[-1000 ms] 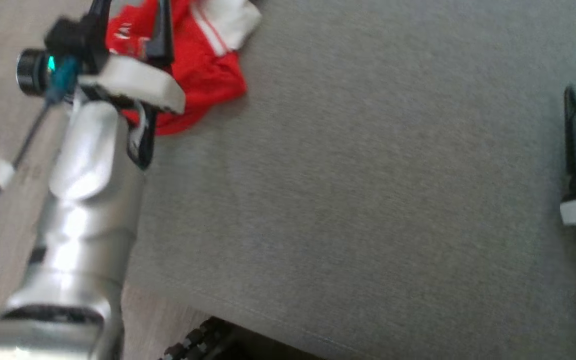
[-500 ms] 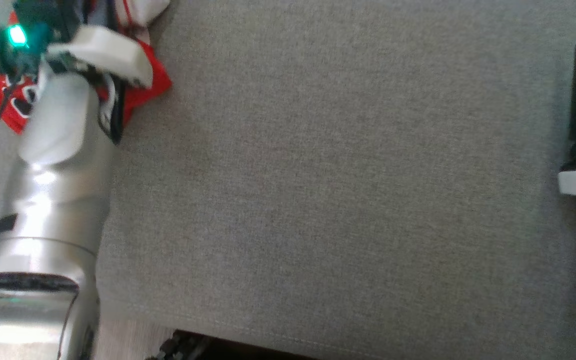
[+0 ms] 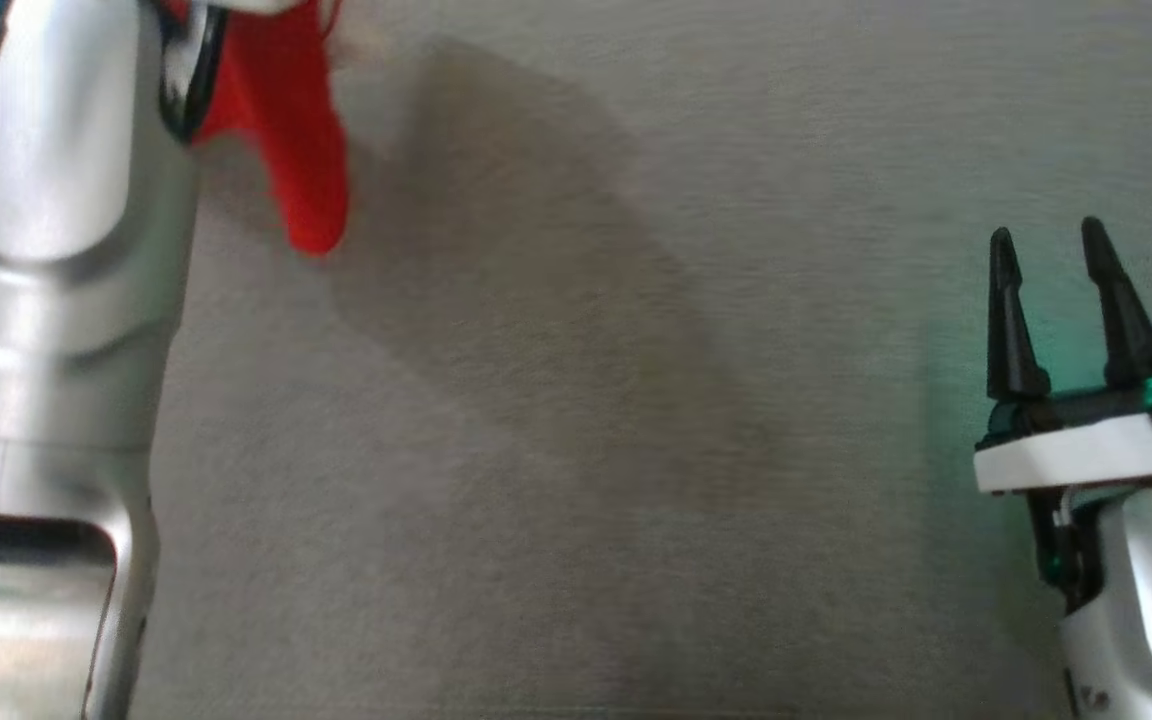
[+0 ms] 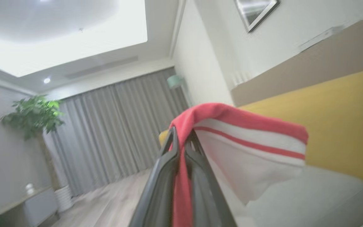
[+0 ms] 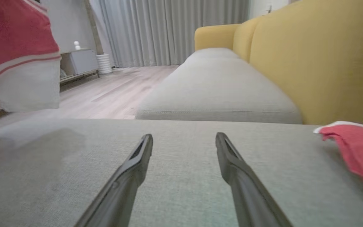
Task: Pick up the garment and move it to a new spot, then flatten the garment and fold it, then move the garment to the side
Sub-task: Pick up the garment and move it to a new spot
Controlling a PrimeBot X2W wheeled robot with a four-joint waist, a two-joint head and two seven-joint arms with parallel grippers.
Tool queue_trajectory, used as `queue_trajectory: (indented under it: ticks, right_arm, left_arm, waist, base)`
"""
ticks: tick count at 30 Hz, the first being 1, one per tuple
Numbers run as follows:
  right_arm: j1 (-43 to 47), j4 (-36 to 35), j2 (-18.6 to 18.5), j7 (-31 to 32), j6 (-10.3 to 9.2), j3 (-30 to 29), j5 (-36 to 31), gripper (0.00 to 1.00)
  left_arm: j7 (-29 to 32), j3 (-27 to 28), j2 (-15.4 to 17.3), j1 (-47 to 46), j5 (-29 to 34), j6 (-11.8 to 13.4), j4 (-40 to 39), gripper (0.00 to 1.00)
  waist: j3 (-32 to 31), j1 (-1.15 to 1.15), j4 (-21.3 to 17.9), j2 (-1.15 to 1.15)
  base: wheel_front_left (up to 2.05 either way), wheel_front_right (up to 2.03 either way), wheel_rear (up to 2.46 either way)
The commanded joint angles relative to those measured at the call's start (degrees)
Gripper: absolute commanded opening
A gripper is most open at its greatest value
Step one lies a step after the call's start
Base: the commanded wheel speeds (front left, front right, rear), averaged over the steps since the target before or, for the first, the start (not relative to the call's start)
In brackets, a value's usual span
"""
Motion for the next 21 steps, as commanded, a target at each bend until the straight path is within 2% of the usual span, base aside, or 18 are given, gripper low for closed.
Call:
queue_trajectory:
  ticks: [1,8,12,16,21]
  right_arm:
    - [1.9,-1.3,1.0,0.0,-0.04,0.4,0.7,1.0]
    - [3.9,-1.1,4.5,0.0,-0.04,1.1,1.4,1.0]
    - [4.6,-1.6,5.6,0.0,-0.04,1.5,1.9,1.0]
    - [4.8,-1.8,6.1,0.0,-0.04,1.7,2.4,1.0]
    - [4.8,-1.9,6.3,0.0,-0.04,2.1,3.2,1.0]
  left_arm:
    - [-0.2,0.2,2.1,-4.8,0.7,-0.3,-3.2,0.0]
    - [0.4,-3.2,1.1,-8.0,0.9,-0.8,-3.6,0.0]
    - [0.8,-5.4,-0.1,-6.5,0.1,-1.1,-2.0,0.0]
    - [0.7,-9.7,-1.3,1.3,-0.4,-1.3,-0.7,0.0]
    - [0.2,-13.1,-2.2,18.3,-2.6,-0.6,2.7,0.0]
  waist:
    - [-5.4,0.01,-7.3,0.0]
    - [-8.2,0.01,-16.7,0.0]
    - [-8.1,0.01,-20.3,0.0]
    - [-6.7,0.01,-22.4,0.0]
    - [-4.1,0.01,-22.9,0.0]
  base:
    - [0.0,0.0,0.0]
    - [0.0,0.0,0.0]
    - [0.0,0.0,0.0]
    - [0.0,0.0,0.0]
    - [0.0,0.0,0.0]
